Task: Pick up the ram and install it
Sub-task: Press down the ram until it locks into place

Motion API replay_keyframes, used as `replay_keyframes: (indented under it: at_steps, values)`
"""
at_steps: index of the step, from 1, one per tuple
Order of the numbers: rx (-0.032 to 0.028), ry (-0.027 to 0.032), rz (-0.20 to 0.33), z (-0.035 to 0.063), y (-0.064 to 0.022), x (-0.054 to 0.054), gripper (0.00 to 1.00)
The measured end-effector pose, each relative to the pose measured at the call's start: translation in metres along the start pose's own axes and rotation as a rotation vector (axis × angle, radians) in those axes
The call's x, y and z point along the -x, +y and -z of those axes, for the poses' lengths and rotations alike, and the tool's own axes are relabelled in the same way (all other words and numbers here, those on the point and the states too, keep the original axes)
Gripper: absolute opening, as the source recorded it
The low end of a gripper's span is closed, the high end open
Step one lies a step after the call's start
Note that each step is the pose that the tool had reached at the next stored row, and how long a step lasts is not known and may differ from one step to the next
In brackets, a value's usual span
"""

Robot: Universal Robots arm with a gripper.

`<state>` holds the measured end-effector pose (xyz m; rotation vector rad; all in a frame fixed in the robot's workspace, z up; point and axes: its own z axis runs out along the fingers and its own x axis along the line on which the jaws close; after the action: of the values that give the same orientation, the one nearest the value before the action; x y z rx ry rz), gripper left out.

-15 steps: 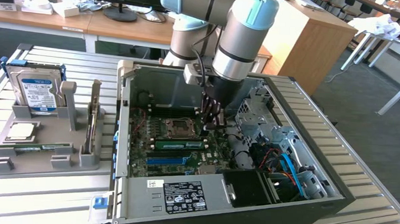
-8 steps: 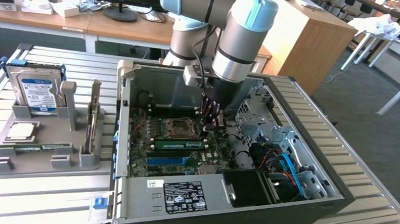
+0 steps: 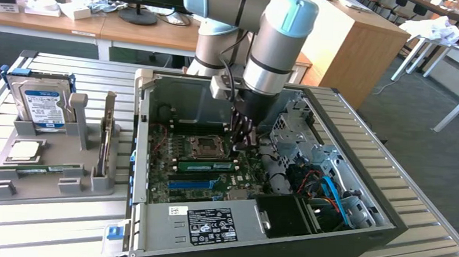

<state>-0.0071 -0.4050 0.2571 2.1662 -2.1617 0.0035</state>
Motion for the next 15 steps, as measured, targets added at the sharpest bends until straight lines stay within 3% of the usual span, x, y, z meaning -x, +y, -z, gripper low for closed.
replay_keyframes:
  at_steps: [15]
  values:
    - [0.0001,0.0002,0.000,-0.0072,-0.0004,0.0004,0.10]
